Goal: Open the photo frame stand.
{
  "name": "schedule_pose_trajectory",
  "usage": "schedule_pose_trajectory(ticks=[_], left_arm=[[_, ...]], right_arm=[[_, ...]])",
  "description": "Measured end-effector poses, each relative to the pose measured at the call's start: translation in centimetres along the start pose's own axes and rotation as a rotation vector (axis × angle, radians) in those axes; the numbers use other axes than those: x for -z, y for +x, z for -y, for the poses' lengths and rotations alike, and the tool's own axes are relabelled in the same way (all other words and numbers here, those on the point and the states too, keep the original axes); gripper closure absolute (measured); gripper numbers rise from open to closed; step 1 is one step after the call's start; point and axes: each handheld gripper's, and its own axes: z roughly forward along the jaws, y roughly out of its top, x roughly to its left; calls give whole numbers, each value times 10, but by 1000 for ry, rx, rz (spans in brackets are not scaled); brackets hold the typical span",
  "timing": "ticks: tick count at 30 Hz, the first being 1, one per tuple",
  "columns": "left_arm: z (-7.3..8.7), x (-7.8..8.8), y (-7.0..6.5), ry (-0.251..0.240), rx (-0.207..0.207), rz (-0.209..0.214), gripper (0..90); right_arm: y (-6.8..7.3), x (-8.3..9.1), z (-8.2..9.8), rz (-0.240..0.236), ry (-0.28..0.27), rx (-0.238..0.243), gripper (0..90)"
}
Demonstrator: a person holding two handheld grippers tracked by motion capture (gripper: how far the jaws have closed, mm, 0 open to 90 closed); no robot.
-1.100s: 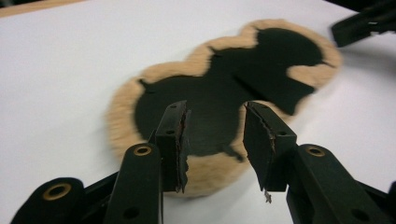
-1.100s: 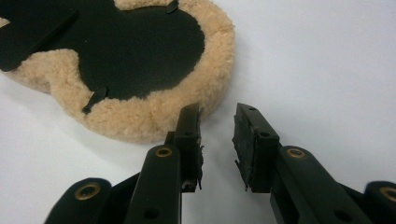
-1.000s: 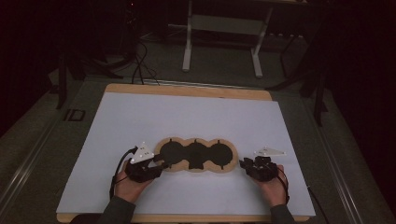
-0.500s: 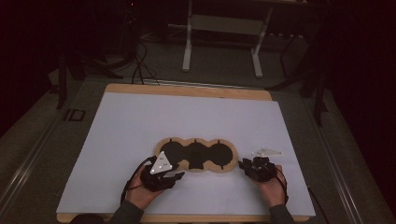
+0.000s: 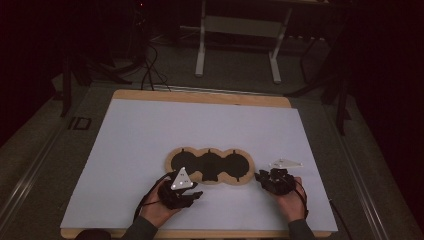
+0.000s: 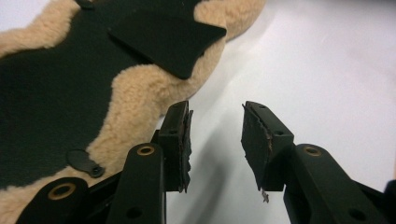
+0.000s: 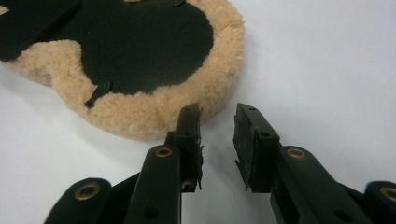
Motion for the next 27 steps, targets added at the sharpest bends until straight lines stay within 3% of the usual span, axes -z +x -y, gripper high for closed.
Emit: schedule_pose_trajectory(ticks=[8,10,11,14,17,22,27], left_arm=[[-1,-11,-4,39,-17,-23,625],[-1,-12,-4,42,-22,-30,661],[-1,-13,-4,61,-31,-50,706],[-1,-15,-4,63,-31,-57,824],[-2,-18,-4,53,-18,-65,895],[-5,-23,0,42,25,-91,898],[-7,-25,2,29,33,-103,889]], right_arm=[[0,0,0,-1,0,-2,707],[-1,0,1,-1,-1,-2,706],[-1,0,1,1,1,-6,706],[-1,1,2,-2,-4,-13,705],[-1,2,2,-1,-6,-19,705],[-3,1,4,-30,0,-37,733],[-1,1,4,-3,-6,-38,718]])
